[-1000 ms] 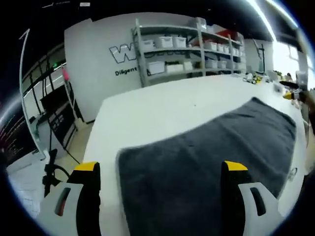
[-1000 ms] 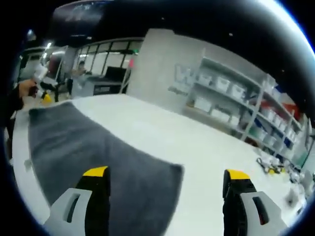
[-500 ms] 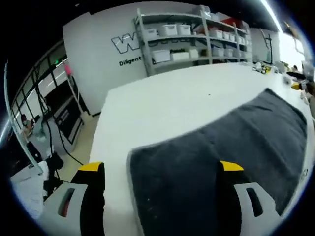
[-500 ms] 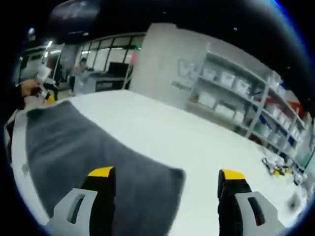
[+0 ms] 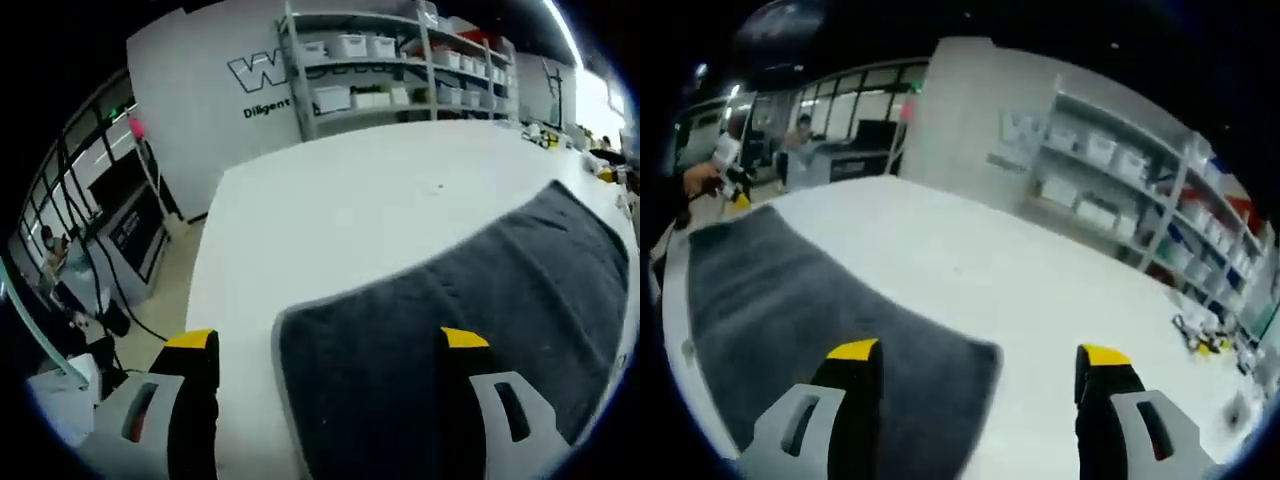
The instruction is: Open the folded towel by lifting each exposed corner and separating the folded layers until the towel lies flat within the target outline without major curled edges
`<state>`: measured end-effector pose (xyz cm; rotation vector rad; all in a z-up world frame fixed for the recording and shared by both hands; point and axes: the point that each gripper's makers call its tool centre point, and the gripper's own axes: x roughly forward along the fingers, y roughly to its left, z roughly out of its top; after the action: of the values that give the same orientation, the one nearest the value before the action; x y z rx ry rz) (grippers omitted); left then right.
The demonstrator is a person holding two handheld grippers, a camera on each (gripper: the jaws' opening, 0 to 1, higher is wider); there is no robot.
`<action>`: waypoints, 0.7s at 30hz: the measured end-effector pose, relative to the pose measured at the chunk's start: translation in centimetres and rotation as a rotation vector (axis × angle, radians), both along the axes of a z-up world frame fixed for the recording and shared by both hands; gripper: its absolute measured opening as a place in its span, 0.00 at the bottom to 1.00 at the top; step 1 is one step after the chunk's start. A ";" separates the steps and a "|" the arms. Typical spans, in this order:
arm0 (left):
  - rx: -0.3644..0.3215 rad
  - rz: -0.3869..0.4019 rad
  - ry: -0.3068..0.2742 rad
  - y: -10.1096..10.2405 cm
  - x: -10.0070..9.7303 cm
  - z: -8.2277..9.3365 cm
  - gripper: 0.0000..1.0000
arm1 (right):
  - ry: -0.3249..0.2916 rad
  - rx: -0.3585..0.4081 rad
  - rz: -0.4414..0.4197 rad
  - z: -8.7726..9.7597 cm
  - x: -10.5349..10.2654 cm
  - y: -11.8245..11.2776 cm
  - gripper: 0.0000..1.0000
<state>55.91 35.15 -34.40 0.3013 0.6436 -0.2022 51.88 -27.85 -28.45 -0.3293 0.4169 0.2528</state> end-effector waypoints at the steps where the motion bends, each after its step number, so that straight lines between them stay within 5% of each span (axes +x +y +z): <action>1: -0.003 0.003 0.003 0.0 0.1 -0.1 0.86 | 0.000 0.001 -0.001 0.0 0.1 -0.1 0.79; 16: -0.030 0.065 0.058 2.3 2.3 -2.0 0.79 | 0.034 -0.013 -0.037 -1.8 3.0 -2.2 0.72; 21: -0.028 0.050 0.073 2.8 3.8 -2.5 0.68 | 0.069 0.010 -0.052 -3.5 4.4 -2.4 0.67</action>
<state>59.74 37.98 -36.86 0.2512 0.7194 -0.1751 56.28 -30.26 -31.92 -0.2999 0.4912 0.2158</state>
